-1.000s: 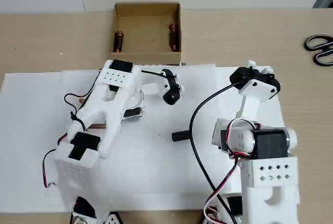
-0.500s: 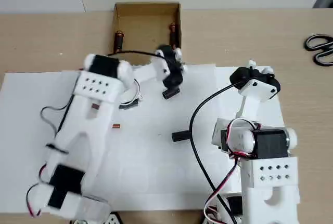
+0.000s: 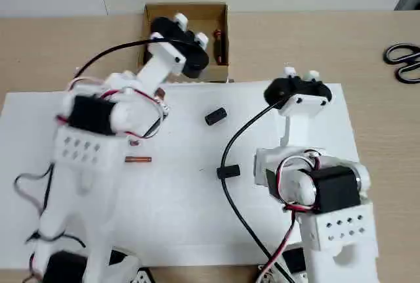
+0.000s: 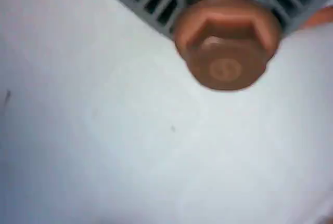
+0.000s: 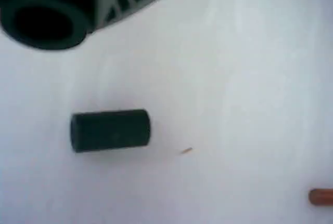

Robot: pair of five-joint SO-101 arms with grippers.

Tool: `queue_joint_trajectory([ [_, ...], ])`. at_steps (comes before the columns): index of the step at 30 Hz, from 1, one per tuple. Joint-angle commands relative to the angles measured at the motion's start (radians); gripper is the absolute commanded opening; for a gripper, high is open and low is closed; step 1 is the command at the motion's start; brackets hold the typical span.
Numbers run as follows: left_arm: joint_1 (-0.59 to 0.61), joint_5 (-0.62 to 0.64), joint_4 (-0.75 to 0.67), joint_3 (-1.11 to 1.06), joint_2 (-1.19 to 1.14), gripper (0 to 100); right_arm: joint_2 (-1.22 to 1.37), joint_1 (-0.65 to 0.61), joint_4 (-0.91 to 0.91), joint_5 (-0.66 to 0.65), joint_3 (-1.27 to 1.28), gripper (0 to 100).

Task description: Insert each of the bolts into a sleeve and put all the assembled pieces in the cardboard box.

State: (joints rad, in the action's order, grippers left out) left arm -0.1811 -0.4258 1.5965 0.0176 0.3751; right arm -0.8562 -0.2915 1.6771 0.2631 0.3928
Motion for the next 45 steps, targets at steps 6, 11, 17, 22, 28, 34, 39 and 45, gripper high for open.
queue_joint_trajectory([
  [6,0.084,0.014,-0.157,0.016,0.313,1,-0.148,-0.074,-0.002,-0.132,-0.091,0.2],
  [11,0.14,0.014,-0.226,-0.102,0.457,1,-0.22,-0.079,-0.005,-0.19,-0.011,0.2],
  [17,0.141,0.149,-0.276,-0.335,0.717,1,-0.328,-0.079,-0.059,-0.204,0.097,0.2],
  [22,0.146,0.374,-0.445,-0.545,0.918,1,-0.433,-0.081,-0.2,-0.233,0.269,0.2],
  [28,0.14,0.566,-0.572,-0.754,1.092,1,-0.533,-0.096,-0.392,-0.241,0.483,0.2],
  [34,0.14,0.827,-0.631,-0.895,1.203,1,-0.607,-0.248,-0.532,-0.236,0.652,0.2],
  [39,0.14,0.934,-0.631,-0.96,1.261,1,-0.653,-0.328,-0.636,-0.239,0.761,0.2],
  [45,0.066,1.049,-0.628,-0.972,1.281,1,-0.664,-0.414,-0.742,-0.239,0.852,0.2],
])
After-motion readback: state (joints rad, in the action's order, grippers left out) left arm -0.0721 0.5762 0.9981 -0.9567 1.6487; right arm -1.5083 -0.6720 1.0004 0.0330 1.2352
